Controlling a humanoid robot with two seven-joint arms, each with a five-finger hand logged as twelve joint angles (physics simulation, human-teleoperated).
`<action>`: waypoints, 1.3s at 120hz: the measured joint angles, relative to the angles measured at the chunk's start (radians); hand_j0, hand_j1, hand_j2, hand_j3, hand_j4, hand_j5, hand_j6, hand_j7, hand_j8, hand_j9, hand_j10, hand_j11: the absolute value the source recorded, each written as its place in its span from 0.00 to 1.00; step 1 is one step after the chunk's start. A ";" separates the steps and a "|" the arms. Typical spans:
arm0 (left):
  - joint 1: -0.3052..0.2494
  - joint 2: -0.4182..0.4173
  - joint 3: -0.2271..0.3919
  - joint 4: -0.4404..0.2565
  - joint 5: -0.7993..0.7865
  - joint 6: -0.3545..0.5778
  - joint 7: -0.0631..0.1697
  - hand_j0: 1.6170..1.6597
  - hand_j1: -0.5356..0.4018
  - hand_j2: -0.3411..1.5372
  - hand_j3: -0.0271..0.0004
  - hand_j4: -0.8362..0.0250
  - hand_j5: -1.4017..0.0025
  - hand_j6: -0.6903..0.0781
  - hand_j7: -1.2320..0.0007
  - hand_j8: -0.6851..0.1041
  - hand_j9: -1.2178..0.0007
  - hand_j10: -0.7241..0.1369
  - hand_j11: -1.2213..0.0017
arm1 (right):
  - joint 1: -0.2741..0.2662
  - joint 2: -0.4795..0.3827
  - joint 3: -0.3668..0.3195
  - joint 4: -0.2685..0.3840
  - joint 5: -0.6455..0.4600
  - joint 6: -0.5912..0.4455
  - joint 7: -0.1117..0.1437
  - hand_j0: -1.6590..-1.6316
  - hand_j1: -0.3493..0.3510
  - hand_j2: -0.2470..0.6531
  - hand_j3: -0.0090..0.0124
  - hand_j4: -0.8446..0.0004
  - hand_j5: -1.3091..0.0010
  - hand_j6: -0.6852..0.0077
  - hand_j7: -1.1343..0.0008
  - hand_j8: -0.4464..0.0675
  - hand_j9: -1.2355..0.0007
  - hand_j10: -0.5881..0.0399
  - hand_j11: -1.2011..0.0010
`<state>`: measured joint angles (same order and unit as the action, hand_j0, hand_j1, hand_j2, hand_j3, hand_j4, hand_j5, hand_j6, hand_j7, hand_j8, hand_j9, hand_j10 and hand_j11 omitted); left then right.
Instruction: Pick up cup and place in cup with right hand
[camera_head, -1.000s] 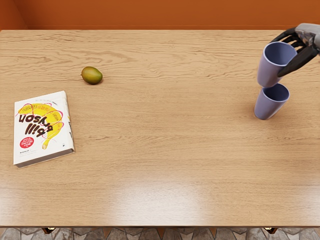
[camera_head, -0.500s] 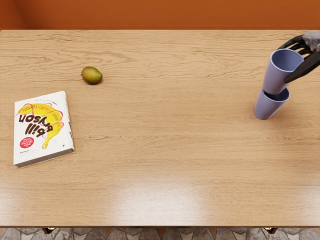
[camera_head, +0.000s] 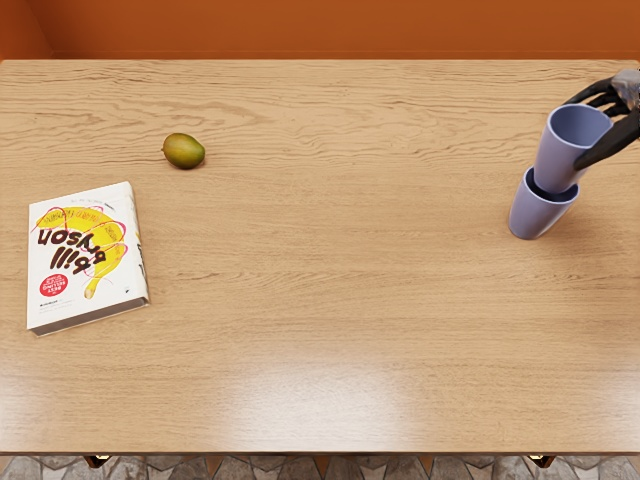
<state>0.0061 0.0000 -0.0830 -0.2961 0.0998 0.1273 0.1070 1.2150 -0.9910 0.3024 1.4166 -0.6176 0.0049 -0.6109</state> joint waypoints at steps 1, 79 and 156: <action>0.000 0.000 0.000 0.000 0.000 0.000 0.000 0.96 0.94 0.18 0.98 0.97 1.00 0.90 1.00 0.87 1.00 0.84 1.00 | 0.000 0.001 0.000 -0.001 0.000 0.000 0.000 0.04 0.64 0.28 0.45 0.49 0.57 0.51 0.52 0.20 0.54 0.28 0.53; 0.000 0.000 0.000 0.000 0.000 0.000 0.000 0.96 0.94 0.18 0.98 0.97 1.00 0.90 1.00 0.87 1.00 0.84 1.00 | -0.015 0.027 0.008 -0.023 0.001 -0.005 0.028 0.04 0.12 0.27 0.42 0.91 0.92 0.88 0.91 0.72 0.92 0.81 0.92; 0.000 0.000 0.000 0.000 0.000 0.000 0.000 0.96 0.94 0.18 0.98 0.97 1.00 0.90 1.00 0.87 1.00 0.84 1.00 | -0.037 0.083 0.228 -0.010 0.391 0.584 0.124 0.04 0.00 0.27 0.42 0.99 1.00 0.98 1.00 0.86 1.00 0.93 1.00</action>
<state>0.0061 0.0000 -0.0829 -0.2961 0.0997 0.1273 0.1069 1.1778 -0.9084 0.5304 1.4062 -0.2265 0.5894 -0.4866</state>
